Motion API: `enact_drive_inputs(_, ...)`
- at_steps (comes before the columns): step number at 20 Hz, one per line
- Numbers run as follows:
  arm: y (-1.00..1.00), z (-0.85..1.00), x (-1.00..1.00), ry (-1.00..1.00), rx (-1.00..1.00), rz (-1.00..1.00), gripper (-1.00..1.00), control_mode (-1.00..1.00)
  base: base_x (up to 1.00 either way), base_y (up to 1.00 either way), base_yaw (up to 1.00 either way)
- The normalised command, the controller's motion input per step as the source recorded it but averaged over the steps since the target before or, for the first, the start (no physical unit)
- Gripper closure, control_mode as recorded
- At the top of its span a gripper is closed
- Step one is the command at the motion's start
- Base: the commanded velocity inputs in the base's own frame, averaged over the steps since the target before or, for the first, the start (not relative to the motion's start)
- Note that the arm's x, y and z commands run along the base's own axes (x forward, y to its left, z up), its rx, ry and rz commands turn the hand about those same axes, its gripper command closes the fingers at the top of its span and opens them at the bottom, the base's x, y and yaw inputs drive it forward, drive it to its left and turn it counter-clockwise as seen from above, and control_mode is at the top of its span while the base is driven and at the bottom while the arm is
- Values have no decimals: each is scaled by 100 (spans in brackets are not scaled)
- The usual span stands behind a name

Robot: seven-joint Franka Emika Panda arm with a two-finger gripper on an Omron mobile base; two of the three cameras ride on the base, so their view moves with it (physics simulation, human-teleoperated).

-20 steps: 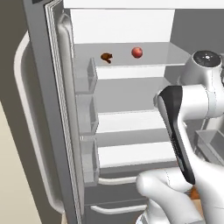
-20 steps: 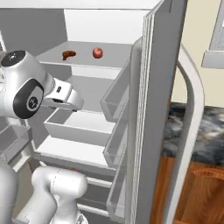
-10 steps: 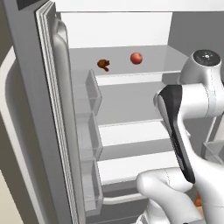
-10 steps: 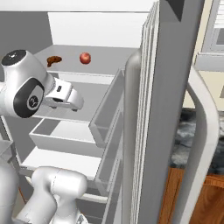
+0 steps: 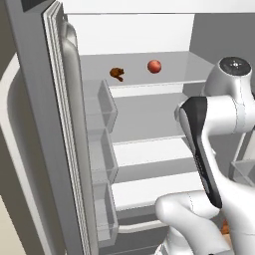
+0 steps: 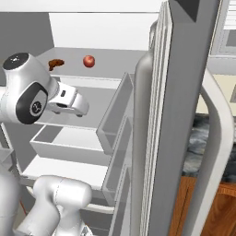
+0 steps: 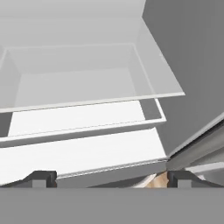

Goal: Open the fridge, remove the peach, cucumber, and chicken drumstick, and place them on any counter.

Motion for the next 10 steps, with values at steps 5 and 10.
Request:
enact_drive_inputs(5, 3, 9, 21, -14, 0, 9, -100, -100, 0, 0, 0)
enact_drive_inputs(10, 0, 21, 10, -19, 0, 14, -100, -100, 0, 0, 0)
